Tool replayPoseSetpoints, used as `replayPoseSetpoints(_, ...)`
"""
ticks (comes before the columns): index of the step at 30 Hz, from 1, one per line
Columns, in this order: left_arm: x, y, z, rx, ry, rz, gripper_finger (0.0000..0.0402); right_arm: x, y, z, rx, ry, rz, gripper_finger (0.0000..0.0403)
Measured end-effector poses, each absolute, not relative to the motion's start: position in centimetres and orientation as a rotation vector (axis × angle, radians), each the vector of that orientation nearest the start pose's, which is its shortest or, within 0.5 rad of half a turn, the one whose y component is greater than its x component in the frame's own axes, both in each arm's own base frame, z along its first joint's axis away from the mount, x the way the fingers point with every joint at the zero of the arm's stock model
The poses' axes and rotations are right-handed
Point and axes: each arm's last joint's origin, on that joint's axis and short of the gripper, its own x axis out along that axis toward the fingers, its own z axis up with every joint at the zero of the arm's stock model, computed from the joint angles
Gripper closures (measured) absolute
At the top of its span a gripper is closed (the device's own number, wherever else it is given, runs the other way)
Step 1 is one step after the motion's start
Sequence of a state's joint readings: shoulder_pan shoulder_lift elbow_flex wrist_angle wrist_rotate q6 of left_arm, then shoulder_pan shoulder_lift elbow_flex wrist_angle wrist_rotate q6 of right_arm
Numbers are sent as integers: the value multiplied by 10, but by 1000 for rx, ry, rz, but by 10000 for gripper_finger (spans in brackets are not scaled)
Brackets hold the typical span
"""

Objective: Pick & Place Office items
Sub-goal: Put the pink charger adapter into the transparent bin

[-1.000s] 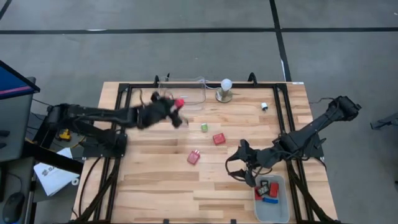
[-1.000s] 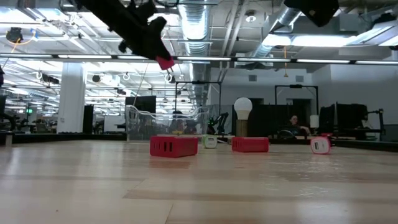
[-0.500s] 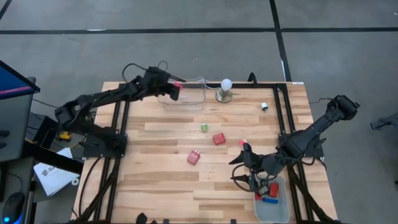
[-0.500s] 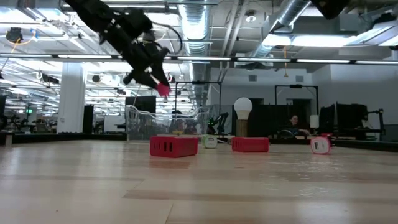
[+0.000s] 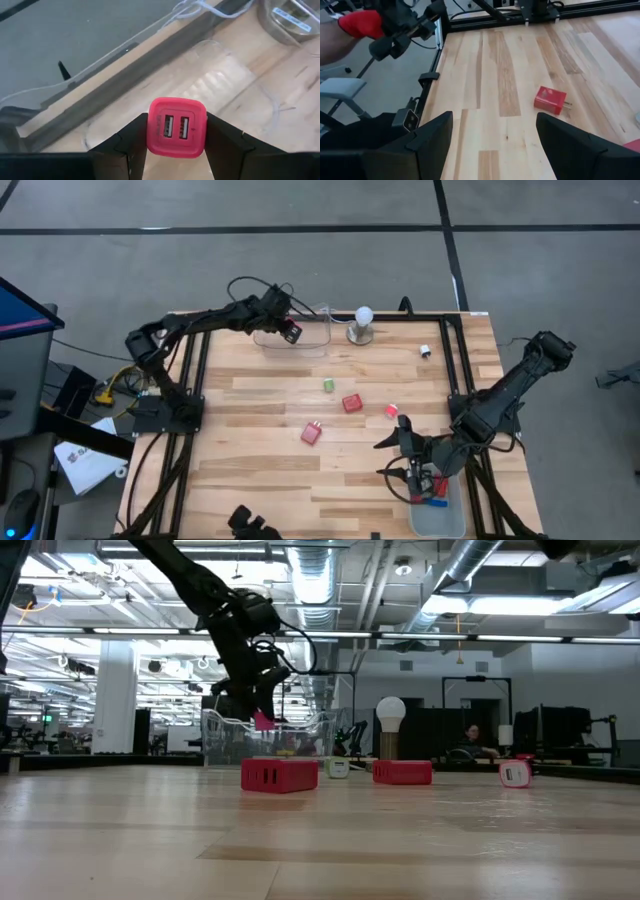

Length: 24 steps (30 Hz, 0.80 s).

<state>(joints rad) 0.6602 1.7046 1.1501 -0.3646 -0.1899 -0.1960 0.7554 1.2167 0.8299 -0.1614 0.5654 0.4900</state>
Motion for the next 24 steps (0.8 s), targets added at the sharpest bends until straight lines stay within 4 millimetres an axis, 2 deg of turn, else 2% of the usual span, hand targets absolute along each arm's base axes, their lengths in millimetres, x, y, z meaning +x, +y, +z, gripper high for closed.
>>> replayPoseSetpoints(5,274,228,212,-398,848,898,242,193,167,262,129,464,58,123)
replayPoseSetpoints(12,263,234,209,-424,902,928,242,188,165,238,155,479,47,123)
replayPoseSetpoints(16,257,234,206,-377,979,973,242,186,165,230,179,460,56,123)
replayPoseSetpoints(24,254,231,204,-383,1032,975,242,185,167,232,172,423,60,123)
